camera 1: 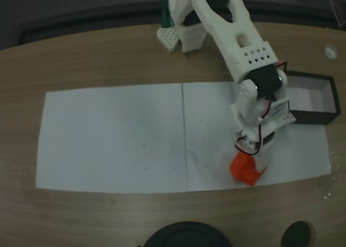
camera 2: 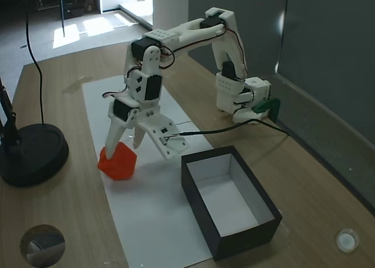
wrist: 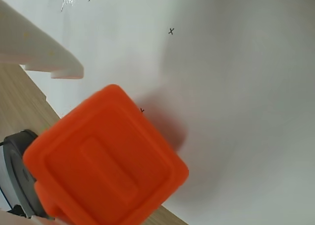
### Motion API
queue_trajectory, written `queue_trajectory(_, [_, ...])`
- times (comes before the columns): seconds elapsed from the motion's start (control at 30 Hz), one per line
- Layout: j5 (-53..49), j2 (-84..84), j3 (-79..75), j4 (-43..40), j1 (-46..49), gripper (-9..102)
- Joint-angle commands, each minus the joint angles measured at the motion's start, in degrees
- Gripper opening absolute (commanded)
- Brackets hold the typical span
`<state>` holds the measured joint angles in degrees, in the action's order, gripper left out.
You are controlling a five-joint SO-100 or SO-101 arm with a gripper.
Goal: Grab a orange square and put it in the box.
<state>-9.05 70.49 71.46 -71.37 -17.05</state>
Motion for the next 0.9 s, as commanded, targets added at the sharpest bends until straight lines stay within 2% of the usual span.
queue_trajectory(0.0, [0.3,1.2,-1.7,0.4,0.0,31])
queue_trajectory(0.3, [0.3,0.9,-1.5,3.6,0.1,31])
queue_trajectory(0.67, [-0.1,-5.1,-3.8,2.9,-1.8,30])
queue_trajectory(0.87, [-1.8,-5.3,-4.3,2.3,-1.8,7])
